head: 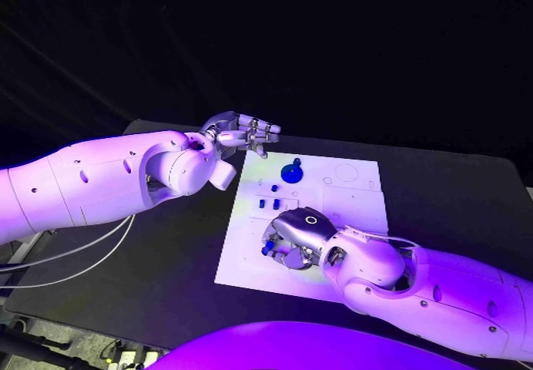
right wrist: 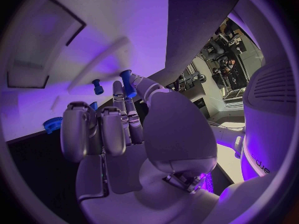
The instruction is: Assemble the parts on the task board
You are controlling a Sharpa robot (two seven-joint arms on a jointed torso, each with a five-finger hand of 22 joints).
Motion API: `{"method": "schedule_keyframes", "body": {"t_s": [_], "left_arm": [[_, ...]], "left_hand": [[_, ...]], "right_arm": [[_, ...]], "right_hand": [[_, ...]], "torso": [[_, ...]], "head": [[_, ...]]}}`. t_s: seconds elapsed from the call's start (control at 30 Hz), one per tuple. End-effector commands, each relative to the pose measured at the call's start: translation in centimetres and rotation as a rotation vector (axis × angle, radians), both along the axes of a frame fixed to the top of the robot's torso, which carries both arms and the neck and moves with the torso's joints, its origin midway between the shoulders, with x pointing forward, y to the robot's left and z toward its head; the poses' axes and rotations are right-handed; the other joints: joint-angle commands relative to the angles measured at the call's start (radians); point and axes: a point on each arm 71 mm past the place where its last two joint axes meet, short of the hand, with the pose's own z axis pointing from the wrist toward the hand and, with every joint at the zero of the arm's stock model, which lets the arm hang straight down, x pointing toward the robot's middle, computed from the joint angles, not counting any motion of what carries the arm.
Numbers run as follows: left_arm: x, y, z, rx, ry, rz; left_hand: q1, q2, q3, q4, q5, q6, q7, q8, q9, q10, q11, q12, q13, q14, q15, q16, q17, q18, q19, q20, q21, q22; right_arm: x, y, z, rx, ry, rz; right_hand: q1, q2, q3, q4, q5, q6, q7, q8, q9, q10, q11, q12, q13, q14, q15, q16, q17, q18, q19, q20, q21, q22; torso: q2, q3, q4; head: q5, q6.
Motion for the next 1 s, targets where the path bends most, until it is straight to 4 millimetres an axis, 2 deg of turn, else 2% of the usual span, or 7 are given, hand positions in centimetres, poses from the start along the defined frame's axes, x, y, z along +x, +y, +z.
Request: {"method": "schedule_keyframes", "body": {"t_s": [0.03,0.2,0.33,0.5,0.63,0.87,1.0], "left_arm": [[-0.1,-0.2,0.1,-0.008,0.000,-0.019],[-0.1,-0.2,0.1,-0.011,-0.006,-0.019],[-0.1,-0.2,0.1,-0.012,-0.008,-0.019],[0.0,-0.1,0.1,-0.012,-0.008,-0.018],[0.0,-0.1,0.1,-0.012,-0.008,-0.019],[0.0,-0.1,0.1,-0.012,-0.008,-0.019],[0.0,0.1,0.1,-0.015,-0.011,-0.018]], "left_hand": [[-0.001,0.006,-0.006,-0.002,0.001,-0.009,0.000,-0.005,0.000,-0.009,0.002,0.004,0.001,-0.003,0.005,-0.004,-0.001,0.005,0.004,0.002,-0.004,-0.001],[-0.008,0.009,-0.010,0.003,0.001,-0.011,0.000,-0.005,0.000,-0.014,0.003,0.006,0.002,-0.003,0.007,-0.005,-0.002,0.005,0.004,0.004,-0.007,-0.003],[-0.009,0.009,-0.010,0.004,0.001,-0.011,0.000,-0.005,0.000,-0.014,0.003,0.007,0.002,-0.003,0.007,-0.005,-0.002,0.005,0.004,0.004,-0.008,-0.004],[-0.009,0.009,-0.011,0.004,0.001,-0.011,0.000,-0.005,0.000,-0.014,0.003,0.007,0.002,-0.003,0.007,-0.005,-0.002,0.005,0.004,0.004,-0.008,-0.004],[-0.009,0.009,-0.011,0.004,0.001,-0.011,0.000,-0.005,0.000,-0.014,0.003,0.007,0.002,-0.003,0.007,-0.005,-0.002,0.005,0.004,0.004,-0.008,-0.004],[-0.009,0.009,-0.011,0.004,0.001,-0.011,0.000,-0.005,0.000,-0.014,0.003,0.007,0.002,-0.003,0.007,-0.005,-0.002,0.005,0.004,0.004,-0.008,-0.004],[-0.009,0.009,-0.011,0.003,0.001,-0.011,0.000,-0.005,0.000,-0.015,0.003,0.007,0.002,-0.003,0.007,-0.005,-0.002,0.005,0.004,0.004,-0.009,-0.004]], "right_arm": [[-0.1,0.1,0.1,0.007,-0.007,0.006],[-0.3,0.0,0.5,0.041,-0.026,0.004],[-0.4,-0.4,0.9,0.069,-0.049,-0.011],[-0.6,-1.1,1.3,0.098,-0.066,-0.029],[-0.9,-1.7,2.0,0.134,-0.077,-0.038],[-0.3,-5.0,3.9,0.240,-0.046,-0.129],[1.2,-9.0,4.4,0.231,0.102,-0.287]], "right_hand": [[-0.008,-0.011,-0.009,0.000,0.012,-0.018,0.002,-0.009,-0.004,-0.019,0.004,-0.006,-0.004,0.046,0.010,-0.008,-0.006,-0.007,0.006,0.012,-0.016,0.185],[-0.016,-0.027,-0.051,-0.001,0.020,-0.069,-0.002,-0.012,-0.016,-0.081,0.008,-0.006,-0.009,0.037,0.015,-0.027,-0.037,0.007,-0.022,0.019,-0.090,0.164],[-0.016,-0.031,-0.126,0.003,0.038,-0.088,-0.019,-0.009,-0.020,-0.125,0.010,0.027,-0.003,0.032,0.016,-0.039,-0.057,0.012,-0.031,0.021,-0.121,0.154],[-0.002,-0.019,-0.200,0.013,0.049,-0.108,-0.031,-0.007,-0.023,-0.155,0.011,0.071,0.004,0.033,0.016,-0.039,-0.061,0.013,-0.030,0.022,-0.128,0.151],[0.008,-0.007,-0.213,0.016,0.054,-0.102,-0.026,-0.002,-0.021,-0.152,0.008,0.095,0.009,0.034,0.014,-0.037,-0.058,0.011,-0.026,0.021,-0.122,0.154],[0.037,0.035,-0.174,0.016,0.057,-0.039,-0.009,0.026,-0.008,-0.040,-0.013,0.176,0.030,0.037,-0.003,-0.035,-0.058,0.003,-0.004,0.008,-0.076,0.168],[-0.013,0.025,-0.197,0.046,0.041,0.009,-0.035,0.056,0.005,0.129,-0.051,0.303,0.099,0.039,-0.030,-0.034,-0.058,0.001,0.003,-0.010,-0.060,0.174]], "torso": [[0.001,0.0009,-0.0001],[0.000,0.0008,0.0004],[0.000,0.0011,-0.0001],[-0.001,0.0005,-0.0009],[-0.001,0.0012,-0.0002],[-0.002,-0.0007,0.0004],[-0.005,-0.0029,-0.0031]], "head": [[0.000,0.000],[-0.002,0.002],[-0.002,0.001],[-0.005,0.004],[-0.009,0.007],[-0.034,0.023],[-0.065,0.030]]}}
